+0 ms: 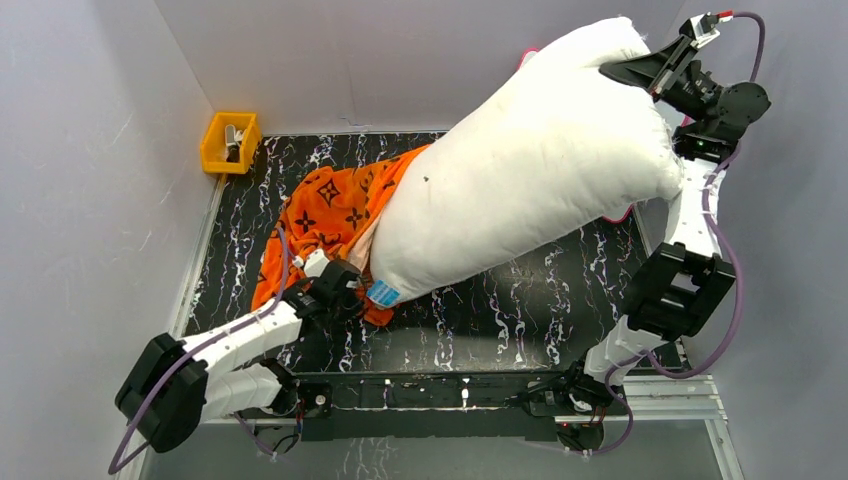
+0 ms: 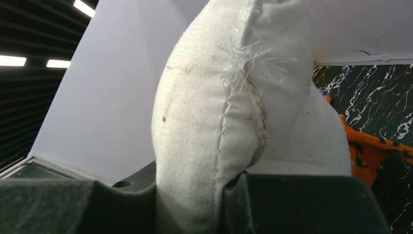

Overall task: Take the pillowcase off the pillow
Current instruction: Remove the pillow from the pillowcase.

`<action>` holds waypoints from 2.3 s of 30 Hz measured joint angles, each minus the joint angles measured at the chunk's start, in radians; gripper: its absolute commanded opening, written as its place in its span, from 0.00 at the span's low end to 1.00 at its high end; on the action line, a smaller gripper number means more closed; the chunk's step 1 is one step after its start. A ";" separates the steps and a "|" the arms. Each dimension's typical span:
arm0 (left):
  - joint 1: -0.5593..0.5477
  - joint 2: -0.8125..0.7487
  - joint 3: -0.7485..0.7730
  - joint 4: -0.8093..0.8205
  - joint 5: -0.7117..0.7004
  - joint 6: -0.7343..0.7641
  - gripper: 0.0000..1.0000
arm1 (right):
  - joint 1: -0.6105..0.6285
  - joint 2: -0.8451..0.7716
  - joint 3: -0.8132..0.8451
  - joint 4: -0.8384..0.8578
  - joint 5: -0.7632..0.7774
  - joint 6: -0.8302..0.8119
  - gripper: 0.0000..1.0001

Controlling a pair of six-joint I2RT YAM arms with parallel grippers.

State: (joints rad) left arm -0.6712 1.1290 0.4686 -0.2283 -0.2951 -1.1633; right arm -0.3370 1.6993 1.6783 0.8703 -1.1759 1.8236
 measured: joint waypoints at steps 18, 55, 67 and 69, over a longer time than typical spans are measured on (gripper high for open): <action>0.096 0.132 1.029 -0.138 0.150 0.892 0.98 | 0.146 -0.341 -0.368 -0.525 0.089 -0.558 0.00; 0.601 0.731 1.097 -0.159 0.520 0.902 0.00 | 0.239 -0.304 -0.325 -0.795 0.108 -0.682 0.00; 0.766 0.771 1.036 -0.191 0.089 0.893 0.00 | 0.166 -0.340 0.223 -0.539 0.062 -0.530 0.00; 0.766 0.769 1.029 -0.186 0.097 0.894 0.00 | 0.161 -0.388 0.219 -0.567 0.087 -0.579 0.00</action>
State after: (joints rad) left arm 0.0952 1.8977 1.4979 -0.4141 -0.1982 -0.2695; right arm -0.1757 1.3117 1.8973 0.3035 -1.0893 1.2446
